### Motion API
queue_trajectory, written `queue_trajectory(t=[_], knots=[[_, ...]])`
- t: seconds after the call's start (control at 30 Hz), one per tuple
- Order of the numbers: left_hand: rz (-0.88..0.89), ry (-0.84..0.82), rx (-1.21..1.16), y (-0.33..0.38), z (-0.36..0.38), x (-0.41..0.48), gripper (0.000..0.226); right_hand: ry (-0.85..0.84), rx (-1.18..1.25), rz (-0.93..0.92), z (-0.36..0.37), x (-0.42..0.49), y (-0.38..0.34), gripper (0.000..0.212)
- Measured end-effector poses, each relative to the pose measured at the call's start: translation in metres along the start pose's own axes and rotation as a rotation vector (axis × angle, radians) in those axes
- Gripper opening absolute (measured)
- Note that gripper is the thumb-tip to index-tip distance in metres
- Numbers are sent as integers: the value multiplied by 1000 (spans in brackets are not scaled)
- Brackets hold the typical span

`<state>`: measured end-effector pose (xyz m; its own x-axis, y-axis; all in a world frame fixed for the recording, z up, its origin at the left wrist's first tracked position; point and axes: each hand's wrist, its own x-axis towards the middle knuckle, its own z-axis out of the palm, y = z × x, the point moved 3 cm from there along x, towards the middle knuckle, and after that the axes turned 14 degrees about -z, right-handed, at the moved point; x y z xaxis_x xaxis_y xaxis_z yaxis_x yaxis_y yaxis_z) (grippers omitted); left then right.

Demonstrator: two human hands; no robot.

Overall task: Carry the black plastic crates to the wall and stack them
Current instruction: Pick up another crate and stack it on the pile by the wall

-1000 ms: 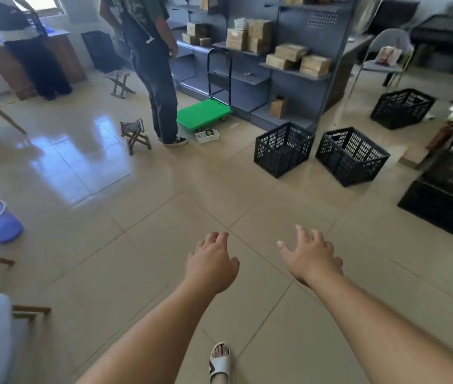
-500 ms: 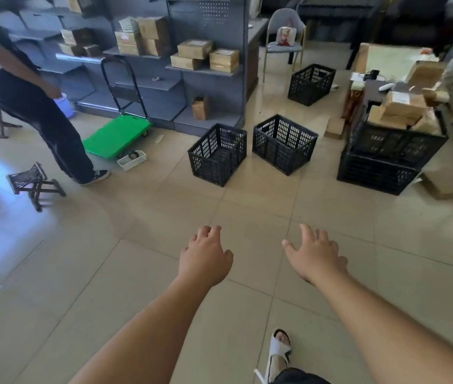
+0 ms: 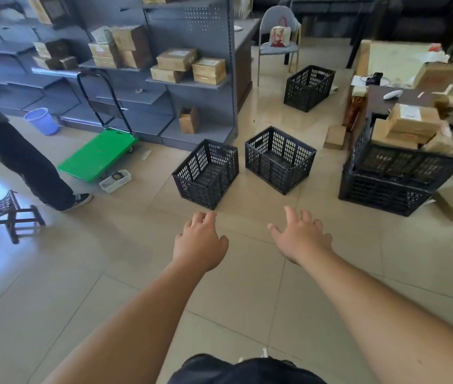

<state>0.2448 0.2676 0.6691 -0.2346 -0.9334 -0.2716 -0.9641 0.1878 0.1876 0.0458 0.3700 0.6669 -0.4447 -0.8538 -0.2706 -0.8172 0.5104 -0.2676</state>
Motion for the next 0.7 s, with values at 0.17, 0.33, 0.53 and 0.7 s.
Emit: queue_trajectory(t=[0.17, 0.33, 0.53, 0.7], knots=[[-37, -40, -17, 18, -5, 79, 62, -35, -30, -12, -13, 82, -3, 73], [-49, -56, -51, 31, -17, 190, 61, -30, -49, 4, -30, 190, -16, 73], [-7, -78, -49, 56, -48, 326, 60, -1, -9, 85, -60, 303, -32, 69], [26, -98, -17, 92, -69, 419, 61, 13, 14, 132, -83, 384, -30, 72]])
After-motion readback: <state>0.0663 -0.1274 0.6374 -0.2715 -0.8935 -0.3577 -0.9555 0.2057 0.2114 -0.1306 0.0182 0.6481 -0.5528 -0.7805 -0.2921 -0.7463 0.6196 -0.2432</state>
